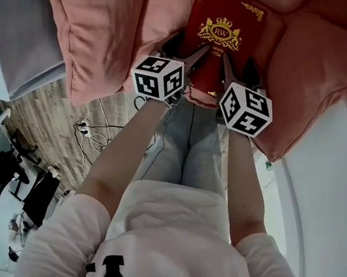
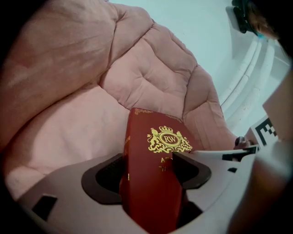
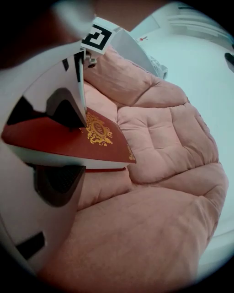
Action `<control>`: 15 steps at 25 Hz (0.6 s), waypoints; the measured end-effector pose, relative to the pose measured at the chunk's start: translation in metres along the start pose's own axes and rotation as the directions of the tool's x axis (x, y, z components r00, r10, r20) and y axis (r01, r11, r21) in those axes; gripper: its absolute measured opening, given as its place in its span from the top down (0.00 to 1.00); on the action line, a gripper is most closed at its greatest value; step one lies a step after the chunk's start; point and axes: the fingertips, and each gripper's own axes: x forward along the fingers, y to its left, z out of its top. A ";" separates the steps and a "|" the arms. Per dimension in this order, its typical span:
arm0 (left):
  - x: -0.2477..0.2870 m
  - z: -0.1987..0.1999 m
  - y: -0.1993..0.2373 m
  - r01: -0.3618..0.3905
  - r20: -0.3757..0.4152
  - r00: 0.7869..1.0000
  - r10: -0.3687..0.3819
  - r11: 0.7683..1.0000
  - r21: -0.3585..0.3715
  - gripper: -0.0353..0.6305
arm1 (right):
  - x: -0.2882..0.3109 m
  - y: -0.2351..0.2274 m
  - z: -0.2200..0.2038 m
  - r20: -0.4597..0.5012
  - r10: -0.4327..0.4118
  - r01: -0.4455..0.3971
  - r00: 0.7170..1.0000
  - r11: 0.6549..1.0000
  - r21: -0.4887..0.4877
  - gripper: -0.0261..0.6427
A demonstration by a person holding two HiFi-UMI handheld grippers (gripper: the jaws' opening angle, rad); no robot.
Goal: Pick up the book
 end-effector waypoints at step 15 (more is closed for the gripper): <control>-0.013 0.011 -0.019 -0.095 0.021 0.995 0.095 0.995 -0.004 0.39 | -0.014 0.009 0.012 -0.010 -0.014 0.014 1.000 0.999 -0.030 0.60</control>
